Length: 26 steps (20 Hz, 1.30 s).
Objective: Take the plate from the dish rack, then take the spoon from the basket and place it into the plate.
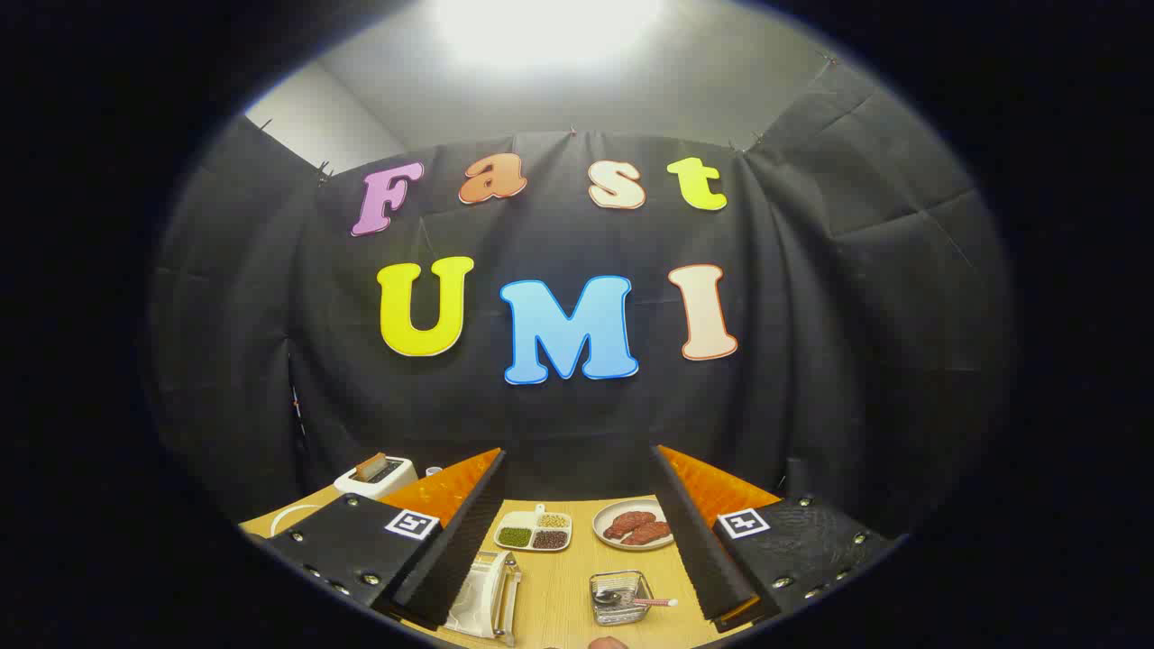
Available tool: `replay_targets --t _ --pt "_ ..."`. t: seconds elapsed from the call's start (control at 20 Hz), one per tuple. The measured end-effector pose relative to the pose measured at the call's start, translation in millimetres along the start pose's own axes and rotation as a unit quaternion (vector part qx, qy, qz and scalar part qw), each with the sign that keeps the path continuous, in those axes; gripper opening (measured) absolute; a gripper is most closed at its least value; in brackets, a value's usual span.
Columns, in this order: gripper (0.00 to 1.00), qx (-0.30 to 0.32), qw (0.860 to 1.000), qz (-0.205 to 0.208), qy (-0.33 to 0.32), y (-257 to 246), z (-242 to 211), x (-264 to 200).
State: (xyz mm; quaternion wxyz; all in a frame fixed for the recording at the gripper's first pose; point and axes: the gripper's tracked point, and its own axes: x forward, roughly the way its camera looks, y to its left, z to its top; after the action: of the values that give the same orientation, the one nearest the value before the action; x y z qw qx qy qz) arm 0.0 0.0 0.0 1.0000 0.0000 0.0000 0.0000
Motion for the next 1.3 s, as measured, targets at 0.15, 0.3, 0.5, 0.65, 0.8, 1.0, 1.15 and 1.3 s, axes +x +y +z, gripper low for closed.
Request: replay_targets --t 0.15,0.3,0.5,0.65,0.8,1.0,1.15,1.3 --pt "0.97 -0.007 1.000 0.002 -0.002 6.6 4.0 1.9" --pt "0.97 -0.006 1.000 0.004 -0.002 10.9 6.8 0.8" --pt "0.97 -0.004 1.000 0.005 0.001 13.5 8.0 -1.3" --pt "0.97 -0.001 1.000 0.004 0.004 13.8 6.8 -1.1" --pt "0.97 0.000 1.000 0.008 0.006 18.8 7.3 0.2" --pt "0.97 0.006 0.999 0.019 0.038 29.3 -1.8 7.6" --pt "0.97 0.018 0.993 0.054 0.103 50.7 -23.1 17.3" --pt "0.97 0.043 0.973 0.104 0.204 80.2 -58.2 24.8"
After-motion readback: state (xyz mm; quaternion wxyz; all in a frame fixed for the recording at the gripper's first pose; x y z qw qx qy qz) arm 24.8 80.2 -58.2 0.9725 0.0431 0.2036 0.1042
